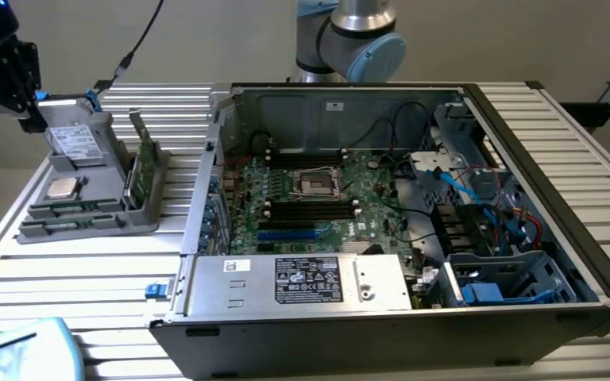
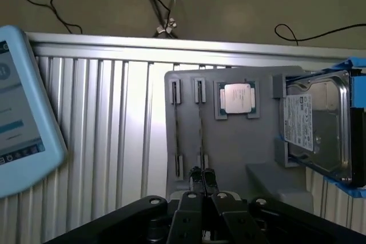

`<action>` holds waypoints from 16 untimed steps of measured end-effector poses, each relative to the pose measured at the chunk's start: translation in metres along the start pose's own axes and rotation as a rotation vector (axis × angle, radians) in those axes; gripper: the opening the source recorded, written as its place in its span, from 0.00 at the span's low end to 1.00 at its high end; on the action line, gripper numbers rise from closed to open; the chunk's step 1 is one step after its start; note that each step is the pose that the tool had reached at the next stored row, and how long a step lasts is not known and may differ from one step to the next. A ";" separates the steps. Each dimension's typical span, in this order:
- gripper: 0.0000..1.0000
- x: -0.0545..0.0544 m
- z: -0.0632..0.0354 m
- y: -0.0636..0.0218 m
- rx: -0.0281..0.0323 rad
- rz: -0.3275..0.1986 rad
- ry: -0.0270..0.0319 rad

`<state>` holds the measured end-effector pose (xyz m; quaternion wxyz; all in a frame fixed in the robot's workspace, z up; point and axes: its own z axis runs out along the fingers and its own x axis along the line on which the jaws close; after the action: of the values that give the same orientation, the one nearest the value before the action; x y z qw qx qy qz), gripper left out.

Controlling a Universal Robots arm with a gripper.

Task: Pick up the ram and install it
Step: 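Pick up the ram and move it above insertion slot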

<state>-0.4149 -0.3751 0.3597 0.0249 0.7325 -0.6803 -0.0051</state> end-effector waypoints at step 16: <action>0.37 0.000 0.0092 -0.0007 -0.0127 -0.051 0.0005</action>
<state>-0.4145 -0.3752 0.3505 0.0296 0.7493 -0.6614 -0.0099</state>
